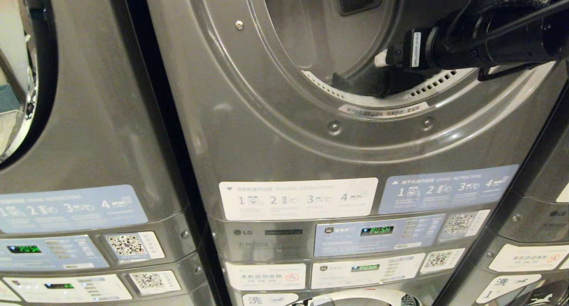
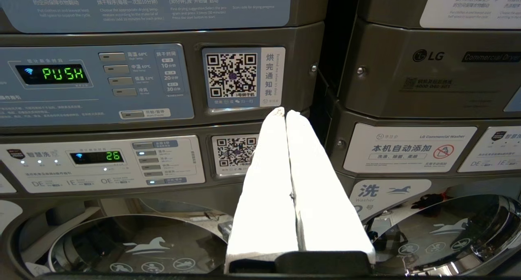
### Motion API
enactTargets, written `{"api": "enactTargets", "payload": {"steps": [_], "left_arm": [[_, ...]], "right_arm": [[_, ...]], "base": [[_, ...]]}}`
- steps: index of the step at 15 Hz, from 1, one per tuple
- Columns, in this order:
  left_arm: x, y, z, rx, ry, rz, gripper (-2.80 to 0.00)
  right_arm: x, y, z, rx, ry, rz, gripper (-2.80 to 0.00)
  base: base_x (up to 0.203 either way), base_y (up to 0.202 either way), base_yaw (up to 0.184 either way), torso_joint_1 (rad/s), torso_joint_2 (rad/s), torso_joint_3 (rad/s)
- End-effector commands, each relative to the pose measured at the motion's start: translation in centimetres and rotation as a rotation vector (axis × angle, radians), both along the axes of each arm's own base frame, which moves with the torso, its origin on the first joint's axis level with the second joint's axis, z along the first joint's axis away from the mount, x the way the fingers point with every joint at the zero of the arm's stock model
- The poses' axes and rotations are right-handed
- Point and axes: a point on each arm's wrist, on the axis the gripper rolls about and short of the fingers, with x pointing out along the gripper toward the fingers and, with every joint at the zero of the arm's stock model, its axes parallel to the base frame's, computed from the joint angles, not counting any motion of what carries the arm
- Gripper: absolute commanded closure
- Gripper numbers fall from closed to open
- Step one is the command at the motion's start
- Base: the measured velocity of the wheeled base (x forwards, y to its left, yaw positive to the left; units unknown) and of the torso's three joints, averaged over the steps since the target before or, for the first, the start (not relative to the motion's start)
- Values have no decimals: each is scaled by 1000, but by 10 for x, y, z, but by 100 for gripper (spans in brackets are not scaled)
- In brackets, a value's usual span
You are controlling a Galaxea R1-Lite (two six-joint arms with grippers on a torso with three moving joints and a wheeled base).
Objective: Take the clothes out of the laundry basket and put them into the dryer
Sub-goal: Put the clothes in the dryer
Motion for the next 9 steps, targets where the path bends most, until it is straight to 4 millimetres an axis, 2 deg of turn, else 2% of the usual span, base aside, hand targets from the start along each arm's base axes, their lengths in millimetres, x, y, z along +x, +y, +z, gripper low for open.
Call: {"api": "enactTargets", "payload": {"steps": [1,2,3,4,6,9], "left_arm": [[0,0,0,0,-1,0,0],[0,0,0,0,-1,0,0],[0,0,0,0,-1,0,0],[0,0,0,0,-1,0,0],[0,0,0,0,-1,0,0],[0,0,0,0,-1,0,0]], "right_arm": [[14,1,5,46,-103,-23,-280],[34,2,0,48,-178,-66,-280],[41,2,-2,22,-202,-81,-280],[36,2,2,7,-212,-77,-280],[11,5,17,6,-226,-43,-280],[-41,-7,35,-11,-194,8,-280]], "base": [[0,0,0,0,0,0],[0,0,0,0,0,0],[0,0,0,0,0,0],[0,0,0,0,0,0],[0,0,0,0,0,0],[0,0,0,0,0,0]]}}
